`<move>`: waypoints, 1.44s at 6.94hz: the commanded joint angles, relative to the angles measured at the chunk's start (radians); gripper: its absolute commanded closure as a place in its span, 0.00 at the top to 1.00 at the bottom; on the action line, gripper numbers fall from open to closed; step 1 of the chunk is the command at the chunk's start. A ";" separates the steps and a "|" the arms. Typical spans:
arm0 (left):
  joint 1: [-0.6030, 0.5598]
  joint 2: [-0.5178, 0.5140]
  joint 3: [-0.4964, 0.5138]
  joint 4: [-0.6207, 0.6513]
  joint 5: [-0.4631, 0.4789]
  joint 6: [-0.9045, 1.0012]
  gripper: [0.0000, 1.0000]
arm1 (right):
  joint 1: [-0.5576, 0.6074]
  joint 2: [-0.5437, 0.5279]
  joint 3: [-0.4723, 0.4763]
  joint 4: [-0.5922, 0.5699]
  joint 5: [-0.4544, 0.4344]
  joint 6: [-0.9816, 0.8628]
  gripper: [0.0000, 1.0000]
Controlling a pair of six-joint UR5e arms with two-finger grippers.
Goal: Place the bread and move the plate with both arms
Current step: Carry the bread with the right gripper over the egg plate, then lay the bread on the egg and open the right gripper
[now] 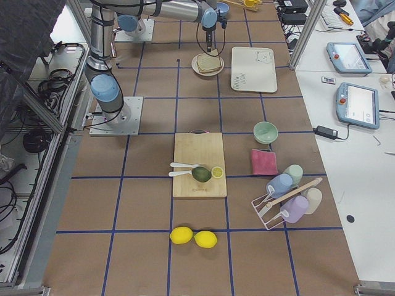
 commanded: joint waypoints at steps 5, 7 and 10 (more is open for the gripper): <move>0.000 -0.017 0.001 0.000 -0.002 -0.002 1.00 | -0.190 -0.069 -0.040 0.039 0.202 -0.251 1.00; 0.004 -0.023 0.003 0.014 -0.005 -0.002 1.00 | -0.386 -0.189 -0.054 0.165 0.279 -0.450 1.00; 0.007 -0.107 -0.032 0.155 0.000 -0.013 1.00 | -0.423 -0.321 -0.075 0.251 0.211 -0.521 1.00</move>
